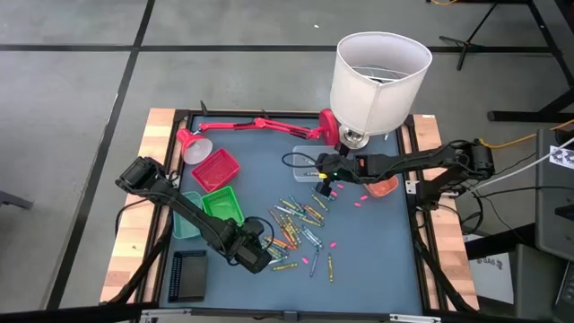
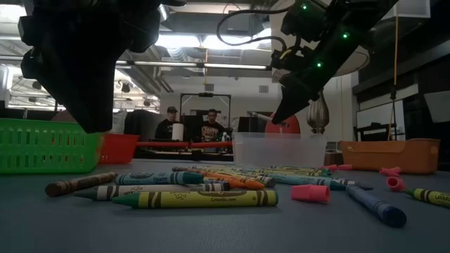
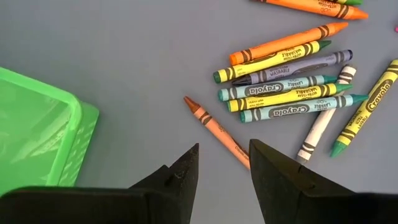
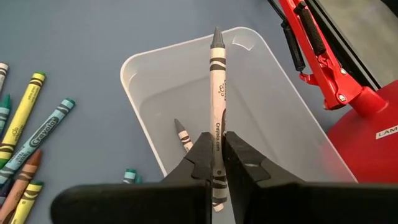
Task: Sort crayons
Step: Put the gray crayon into the transparent bin, then put the brown crayon into the orange bin
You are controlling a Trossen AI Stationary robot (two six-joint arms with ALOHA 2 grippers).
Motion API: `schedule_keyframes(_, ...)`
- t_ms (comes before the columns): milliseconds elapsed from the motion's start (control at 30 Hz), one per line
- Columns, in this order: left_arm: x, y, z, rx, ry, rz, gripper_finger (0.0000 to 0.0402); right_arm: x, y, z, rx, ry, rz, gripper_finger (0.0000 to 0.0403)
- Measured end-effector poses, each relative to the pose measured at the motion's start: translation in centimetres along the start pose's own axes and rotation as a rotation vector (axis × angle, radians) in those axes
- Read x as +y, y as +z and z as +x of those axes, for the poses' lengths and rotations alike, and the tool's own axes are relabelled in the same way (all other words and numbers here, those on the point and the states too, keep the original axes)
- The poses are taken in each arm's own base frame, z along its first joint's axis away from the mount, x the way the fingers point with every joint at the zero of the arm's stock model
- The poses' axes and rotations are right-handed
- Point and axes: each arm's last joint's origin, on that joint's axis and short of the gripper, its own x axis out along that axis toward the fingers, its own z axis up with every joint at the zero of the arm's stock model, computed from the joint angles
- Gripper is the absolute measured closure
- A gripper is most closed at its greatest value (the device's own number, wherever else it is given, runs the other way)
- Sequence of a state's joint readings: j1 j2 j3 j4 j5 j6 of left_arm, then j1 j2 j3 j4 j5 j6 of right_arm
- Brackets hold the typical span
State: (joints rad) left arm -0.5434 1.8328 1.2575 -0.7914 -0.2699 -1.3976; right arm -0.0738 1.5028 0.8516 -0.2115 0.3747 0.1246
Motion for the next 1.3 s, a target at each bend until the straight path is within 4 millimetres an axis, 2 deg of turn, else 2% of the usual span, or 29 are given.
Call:
schedule_keyframes(200, 0.0, -0.1, 0.1, -0.001, 0.001, -0.072, 0.0276, 0.0, 0.0, 0.0, 0.0, 0.001, 0.0, 0.0379)
schedule_keyframes(467, -0.6, -0.6, 1.8, 0.0, 0.008, -0.123, 0.0276, 0.0, 0.0, 0.0, 0.0, 0.001, 0.0, 0.0307)
schedule_keyframes(633, -0.8, -0.8, 2.6, 0.001, 0.008, -0.154, 0.0276, 0.0, 0.0, 0.0, 0.0, 0.001, 0.0, 0.0282)
schedule_keyframes(1300, -1.1, -1.5, 4.4, 0.061, 0.035, -0.207, 0.0277, 0.0, 0.0, 0.0, -0.001, 0.001, 0.0, 0.028)
